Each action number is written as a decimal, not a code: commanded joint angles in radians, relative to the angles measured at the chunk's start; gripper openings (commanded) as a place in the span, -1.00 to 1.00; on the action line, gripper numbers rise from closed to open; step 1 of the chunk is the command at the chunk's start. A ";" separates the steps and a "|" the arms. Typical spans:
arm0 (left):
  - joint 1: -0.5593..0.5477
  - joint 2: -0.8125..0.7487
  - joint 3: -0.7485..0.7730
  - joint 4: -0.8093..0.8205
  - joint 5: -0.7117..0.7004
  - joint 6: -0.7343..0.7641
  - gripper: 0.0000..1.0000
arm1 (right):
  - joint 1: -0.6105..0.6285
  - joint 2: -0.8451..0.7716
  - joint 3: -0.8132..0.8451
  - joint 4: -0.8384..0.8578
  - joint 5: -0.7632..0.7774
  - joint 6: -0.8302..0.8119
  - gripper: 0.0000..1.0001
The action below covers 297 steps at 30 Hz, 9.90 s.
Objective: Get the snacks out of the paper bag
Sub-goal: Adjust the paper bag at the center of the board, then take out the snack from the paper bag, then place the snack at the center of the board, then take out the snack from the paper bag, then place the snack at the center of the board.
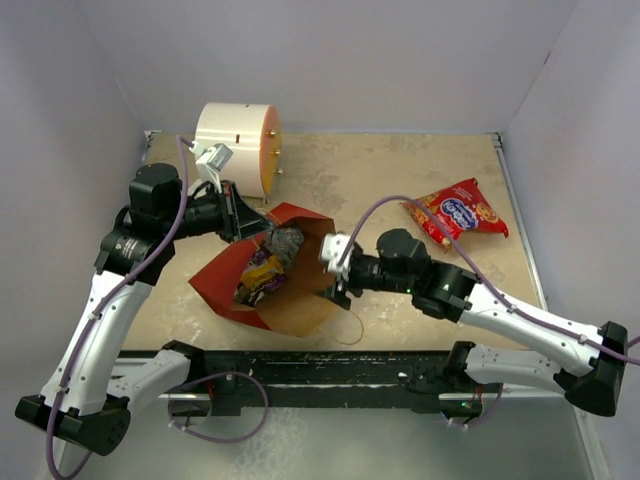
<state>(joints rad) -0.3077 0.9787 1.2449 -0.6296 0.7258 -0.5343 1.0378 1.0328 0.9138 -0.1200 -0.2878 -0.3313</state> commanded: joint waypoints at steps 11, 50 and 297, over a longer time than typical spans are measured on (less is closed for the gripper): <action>0.005 0.021 0.051 -0.058 0.018 0.158 -1.00 | 0.052 0.429 0.079 0.147 -0.167 -0.590 0.06; 0.005 -0.028 0.028 -0.062 -0.092 0.209 -1.00 | -0.002 0.776 0.201 0.400 -0.078 -0.616 -0.92; 0.003 0.083 0.128 -0.102 -0.187 0.211 -1.00 | -0.522 0.088 -0.182 0.166 0.362 0.056 -0.80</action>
<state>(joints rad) -0.3077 1.0687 1.3491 -0.7456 0.5198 -0.3729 0.5289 1.0302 0.7681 -0.1066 0.1814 -0.2523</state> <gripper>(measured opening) 0.005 0.193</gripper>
